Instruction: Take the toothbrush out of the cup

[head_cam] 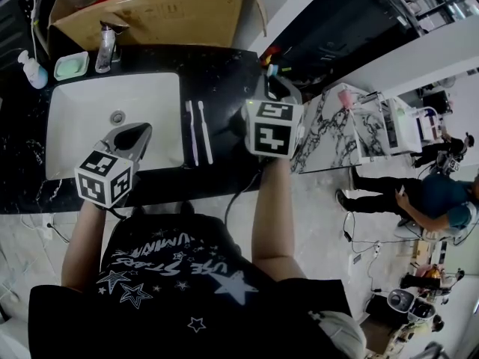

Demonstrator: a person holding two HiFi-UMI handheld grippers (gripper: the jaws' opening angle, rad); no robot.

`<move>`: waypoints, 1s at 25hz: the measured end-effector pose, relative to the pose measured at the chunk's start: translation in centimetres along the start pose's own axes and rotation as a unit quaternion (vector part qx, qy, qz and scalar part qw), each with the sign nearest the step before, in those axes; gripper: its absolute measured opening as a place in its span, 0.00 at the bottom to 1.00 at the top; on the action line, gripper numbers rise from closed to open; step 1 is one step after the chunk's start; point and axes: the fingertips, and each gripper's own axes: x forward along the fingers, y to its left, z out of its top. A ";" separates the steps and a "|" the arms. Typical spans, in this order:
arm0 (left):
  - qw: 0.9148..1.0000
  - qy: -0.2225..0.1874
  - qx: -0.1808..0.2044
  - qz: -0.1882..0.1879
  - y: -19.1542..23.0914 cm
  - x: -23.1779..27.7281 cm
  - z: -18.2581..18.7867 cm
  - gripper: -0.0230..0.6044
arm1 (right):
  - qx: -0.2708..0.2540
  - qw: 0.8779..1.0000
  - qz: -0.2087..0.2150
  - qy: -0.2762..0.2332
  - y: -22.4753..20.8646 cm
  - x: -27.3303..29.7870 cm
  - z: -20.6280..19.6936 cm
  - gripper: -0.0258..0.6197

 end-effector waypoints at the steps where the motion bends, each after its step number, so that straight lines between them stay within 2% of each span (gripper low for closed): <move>1: 1.000 -0.001 0.000 0.000 -0.1 -0.2 -0.1 0.05 | 0.000 1.000 0.001 -0.007 -0.1 -0.6 0.6 0.08; 6: 1.000 -0.003 -0.003 -0.002 -0.6 -0.9 -0.3 0.05 | 0.002 0.999 0.019 -0.034 0.6 -3.0 2.5 0.08; 9: 1.000 -0.004 -0.004 -0.005 -0.9 -1.2 -0.5 0.05 | 0.012 0.998 0.055 -0.029 2.1 -3.4 2.2 0.08; 12: 1.000 -0.004 -0.006 -0.009 -1.0 -1.4 -0.7 0.05 | 0.028 0.994 0.103 0.003 4.3 -3.4 0.4 0.08; 17: 1.000 -0.002 -0.009 -0.014 -1.0 -1.5 -1.1 0.05 | 0.038 0.986 0.151 0.059 6.9 -3.1 -2.7 0.08; 25: 1.000 0.002 -0.010 -0.024 -0.6 -1.2 -1.3 0.05 | 0.071 0.974 0.186 0.107 9.1 -2.4 -5.8 0.08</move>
